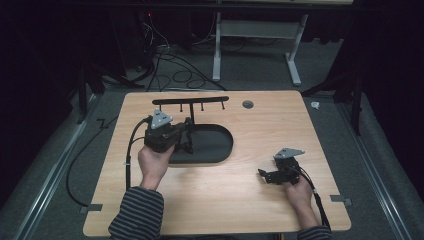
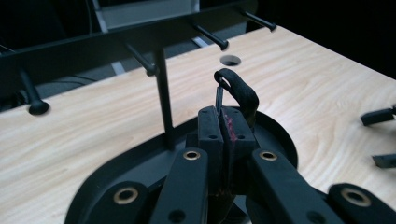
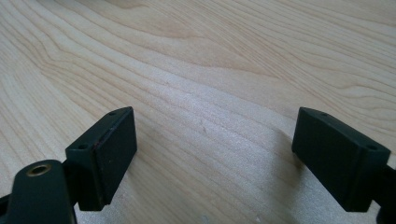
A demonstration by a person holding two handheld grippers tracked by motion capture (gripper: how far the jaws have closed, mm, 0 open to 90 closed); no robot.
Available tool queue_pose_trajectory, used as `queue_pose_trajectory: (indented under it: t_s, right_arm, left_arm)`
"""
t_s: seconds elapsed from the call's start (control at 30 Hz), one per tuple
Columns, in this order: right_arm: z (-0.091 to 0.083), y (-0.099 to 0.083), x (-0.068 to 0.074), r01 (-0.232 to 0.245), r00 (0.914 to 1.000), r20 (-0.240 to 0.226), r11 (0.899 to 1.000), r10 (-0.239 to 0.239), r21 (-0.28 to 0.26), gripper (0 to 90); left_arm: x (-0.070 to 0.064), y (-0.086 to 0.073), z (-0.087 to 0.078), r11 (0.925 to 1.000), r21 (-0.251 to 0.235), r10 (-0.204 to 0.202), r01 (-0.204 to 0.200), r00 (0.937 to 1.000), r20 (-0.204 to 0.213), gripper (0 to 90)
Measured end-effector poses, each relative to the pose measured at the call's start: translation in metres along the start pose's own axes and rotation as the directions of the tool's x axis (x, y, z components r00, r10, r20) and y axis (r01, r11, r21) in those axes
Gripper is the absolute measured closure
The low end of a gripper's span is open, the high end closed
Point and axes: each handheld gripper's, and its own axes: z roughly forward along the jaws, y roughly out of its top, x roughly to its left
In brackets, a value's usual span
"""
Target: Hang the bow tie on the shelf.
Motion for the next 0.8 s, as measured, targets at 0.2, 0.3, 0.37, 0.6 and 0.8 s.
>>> queue_pose_trajectory:
  t_s: [0.2,0.3,0.37,0.6,0.8]
  right_arm:
    - [0.000,0.000,0.000,0.000,1.0000,0.000,1.000,0.000,0.000,14.8]
    - [0.000,0.000,0.000,0.001,1.0000,0.001,1.000,-0.001,0.001,14.8]
    - [0.000,0.000,0.000,0.001,1.0000,0.001,1.000,-0.001,0.001,14.8]
    - [0.000,0.000,0.000,0.001,1.0000,0.001,1.000,-0.001,0.001,14.8]
    - [0.000,0.000,0.000,0.001,1.0000,0.001,1.000,-0.001,0.001,14.8]
  left_arm:
    - [0.007,0.005,0.003,1.0000,-0.004,-0.007,0.007,0.9996,-0.029,87.7]
    - [0.011,0.009,0.003,0.9996,-0.017,-0.024,0.023,0.9989,-0.041,87.7]
    - [0.013,0.011,0.003,0.9995,-0.020,-0.026,0.025,0.9985,-0.049,87.7]
    - [0.018,0.017,0.010,0.9994,-0.018,-0.031,0.030,0.9977,-0.060,87.7]
    - [0.023,0.020,0.014,0.9992,-0.019,-0.037,0.036,0.9956,-0.086,87.6]
